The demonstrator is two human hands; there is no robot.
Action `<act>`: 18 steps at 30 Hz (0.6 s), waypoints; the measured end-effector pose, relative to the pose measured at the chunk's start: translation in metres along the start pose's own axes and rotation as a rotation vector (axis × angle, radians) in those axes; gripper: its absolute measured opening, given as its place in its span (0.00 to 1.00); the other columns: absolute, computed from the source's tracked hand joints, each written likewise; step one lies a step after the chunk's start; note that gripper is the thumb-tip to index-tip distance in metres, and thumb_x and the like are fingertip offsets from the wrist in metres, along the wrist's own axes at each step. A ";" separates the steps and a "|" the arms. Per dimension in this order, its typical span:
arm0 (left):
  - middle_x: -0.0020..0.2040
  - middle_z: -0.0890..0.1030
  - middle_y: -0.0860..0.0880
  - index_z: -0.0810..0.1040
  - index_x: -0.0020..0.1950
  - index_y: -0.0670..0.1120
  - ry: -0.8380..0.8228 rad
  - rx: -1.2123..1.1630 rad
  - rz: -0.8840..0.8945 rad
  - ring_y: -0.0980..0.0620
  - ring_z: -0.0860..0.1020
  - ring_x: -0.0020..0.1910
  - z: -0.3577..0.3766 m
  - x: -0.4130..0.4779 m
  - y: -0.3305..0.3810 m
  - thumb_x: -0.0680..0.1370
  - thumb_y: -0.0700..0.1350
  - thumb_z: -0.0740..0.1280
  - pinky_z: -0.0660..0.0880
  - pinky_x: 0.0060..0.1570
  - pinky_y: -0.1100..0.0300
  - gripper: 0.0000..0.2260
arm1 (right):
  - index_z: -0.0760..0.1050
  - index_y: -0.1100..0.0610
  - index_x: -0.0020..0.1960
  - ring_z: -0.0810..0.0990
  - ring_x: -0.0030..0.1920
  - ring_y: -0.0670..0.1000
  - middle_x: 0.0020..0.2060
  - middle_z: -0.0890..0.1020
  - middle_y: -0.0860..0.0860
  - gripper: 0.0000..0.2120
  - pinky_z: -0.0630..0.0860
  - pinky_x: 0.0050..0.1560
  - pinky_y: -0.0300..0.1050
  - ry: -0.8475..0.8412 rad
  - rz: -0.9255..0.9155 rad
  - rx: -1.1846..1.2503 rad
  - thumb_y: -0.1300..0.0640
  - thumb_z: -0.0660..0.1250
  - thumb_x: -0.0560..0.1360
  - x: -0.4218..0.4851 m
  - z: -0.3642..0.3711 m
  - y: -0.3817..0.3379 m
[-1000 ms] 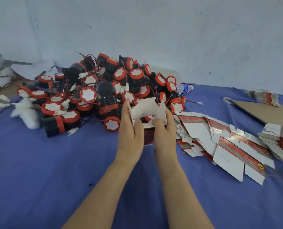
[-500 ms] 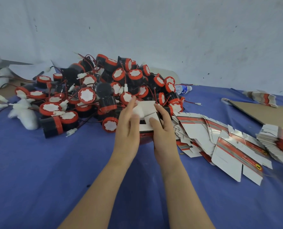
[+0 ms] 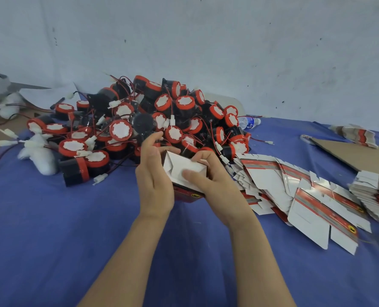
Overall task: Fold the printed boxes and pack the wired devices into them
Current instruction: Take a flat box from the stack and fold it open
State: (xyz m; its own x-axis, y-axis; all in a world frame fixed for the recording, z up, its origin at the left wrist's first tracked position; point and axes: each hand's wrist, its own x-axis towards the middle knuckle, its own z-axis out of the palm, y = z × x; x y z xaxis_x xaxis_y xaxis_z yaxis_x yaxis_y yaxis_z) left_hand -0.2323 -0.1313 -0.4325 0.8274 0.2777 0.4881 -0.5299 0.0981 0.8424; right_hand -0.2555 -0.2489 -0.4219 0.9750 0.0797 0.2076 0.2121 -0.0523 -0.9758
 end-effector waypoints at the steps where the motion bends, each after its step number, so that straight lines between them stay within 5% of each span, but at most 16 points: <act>1: 0.45 0.83 0.55 0.71 0.57 0.62 0.017 0.006 0.029 0.55 0.81 0.42 -0.001 0.001 0.000 0.78 0.58 0.49 0.77 0.40 0.60 0.15 | 0.74 0.45 0.51 0.79 0.48 0.52 0.49 0.80 0.49 0.09 0.78 0.47 0.49 -0.021 -0.003 -0.020 0.55 0.71 0.73 0.000 -0.001 0.000; 5: 0.43 0.83 0.56 0.71 0.56 0.59 0.014 0.008 0.136 0.54 0.82 0.41 -0.002 0.001 0.001 0.78 0.61 0.47 0.77 0.38 0.61 0.17 | 0.76 0.47 0.61 0.81 0.54 0.51 0.54 0.81 0.46 0.16 0.80 0.53 0.47 -0.058 -0.053 -0.037 0.62 0.68 0.76 -0.003 -0.002 -0.005; 11: 0.43 0.83 0.55 0.71 0.58 0.57 -0.008 0.023 0.209 0.54 0.82 0.40 -0.001 0.000 -0.003 0.79 0.61 0.46 0.76 0.37 0.62 0.18 | 0.77 0.48 0.57 0.81 0.51 0.49 0.52 0.82 0.45 0.13 0.79 0.47 0.41 0.007 -0.057 -0.085 0.62 0.68 0.76 -0.003 0.000 -0.006; 14: 0.44 0.83 0.55 0.71 0.58 0.59 0.003 0.036 0.223 0.54 0.82 0.41 -0.002 0.001 -0.004 0.79 0.61 0.46 0.77 0.38 0.60 0.17 | 0.78 0.48 0.56 0.80 0.53 0.52 0.52 0.82 0.46 0.12 0.80 0.50 0.47 -0.004 -0.036 -0.037 0.61 0.68 0.76 -0.003 -0.001 -0.003; 18: 0.59 0.78 0.54 0.71 0.61 0.63 0.006 0.103 0.237 0.54 0.76 0.59 -0.001 0.001 -0.005 0.81 0.58 0.47 0.74 0.58 0.55 0.17 | 0.81 0.50 0.54 0.79 0.53 0.53 0.51 0.82 0.51 0.10 0.76 0.55 0.55 0.037 -0.029 0.132 0.50 0.66 0.76 -0.002 0.002 -0.003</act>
State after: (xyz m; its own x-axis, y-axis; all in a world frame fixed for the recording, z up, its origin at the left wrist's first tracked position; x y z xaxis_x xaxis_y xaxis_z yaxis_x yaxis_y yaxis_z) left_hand -0.2287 -0.1303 -0.4365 0.6810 0.2867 0.6739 -0.6870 -0.0686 0.7234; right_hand -0.2580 -0.2465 -0.4191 0.9708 0.0421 0.2362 0.2323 0.0806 -0.9693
